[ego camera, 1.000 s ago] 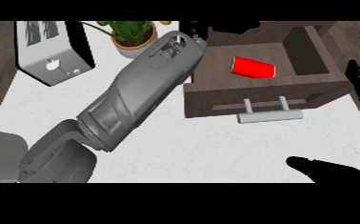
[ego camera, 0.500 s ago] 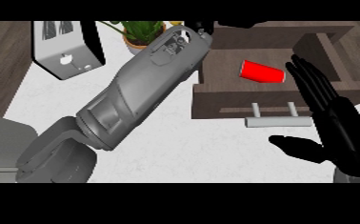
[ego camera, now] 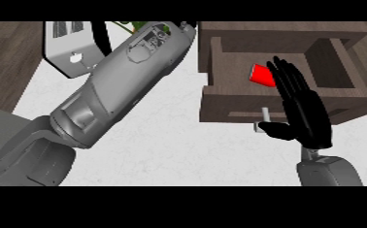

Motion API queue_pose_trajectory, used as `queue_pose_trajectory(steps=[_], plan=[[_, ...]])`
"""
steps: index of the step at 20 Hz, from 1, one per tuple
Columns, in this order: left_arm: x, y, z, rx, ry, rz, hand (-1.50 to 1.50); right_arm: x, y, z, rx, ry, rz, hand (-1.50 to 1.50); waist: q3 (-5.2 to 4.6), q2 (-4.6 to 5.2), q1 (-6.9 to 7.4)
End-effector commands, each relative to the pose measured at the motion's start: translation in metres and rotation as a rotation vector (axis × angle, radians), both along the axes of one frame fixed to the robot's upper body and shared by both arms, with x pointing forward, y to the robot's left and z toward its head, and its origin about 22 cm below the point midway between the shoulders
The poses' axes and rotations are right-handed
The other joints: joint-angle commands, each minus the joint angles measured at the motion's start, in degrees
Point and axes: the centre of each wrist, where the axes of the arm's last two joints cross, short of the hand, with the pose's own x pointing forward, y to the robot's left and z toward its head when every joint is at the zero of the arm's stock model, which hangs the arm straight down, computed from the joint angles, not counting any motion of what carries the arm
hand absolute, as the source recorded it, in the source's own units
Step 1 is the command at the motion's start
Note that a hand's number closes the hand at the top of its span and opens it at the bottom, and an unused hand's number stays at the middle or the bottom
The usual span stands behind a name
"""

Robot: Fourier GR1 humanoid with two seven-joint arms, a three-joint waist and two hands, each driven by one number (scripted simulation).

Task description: Pick up the can, place it into the drawer and close the drawer

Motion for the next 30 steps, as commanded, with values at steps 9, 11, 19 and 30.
queue_pose_trajectory(steps=[9, 11, 19, 30], plan=[[-0.015, 0.051, 0.02, 0.006, 0.01, -0.021, -1.5, 0.06, 0.007, -0.051, -0.093, 0.024, -0.083, -1.5, 0.02, -0.11, 2.06], [-0.02, 0.055, 0.013, 0.016, 0.028, -0.028, -1.5, 0.064, -0.001, -0.061, -0.113, 0.014, -0.116, -1.5, 0.04, -0.04, 2.44], [-0.031, 0.083, 0.024, 0.013, 0.039, -0.01, -1.5, 0.111, -0.007, -0.042, -0.127, -0.079, -0.174, -1.5, 0.08, 0.24, 3.34], [-0.045, 0.109, -0.005, 0.024, 0.061, -0.015, -1.5, 0.156, 0.015, -0.019, -0.141, -0.168, -0.209, -1.5, 0.09, 1.13, 3.36]])
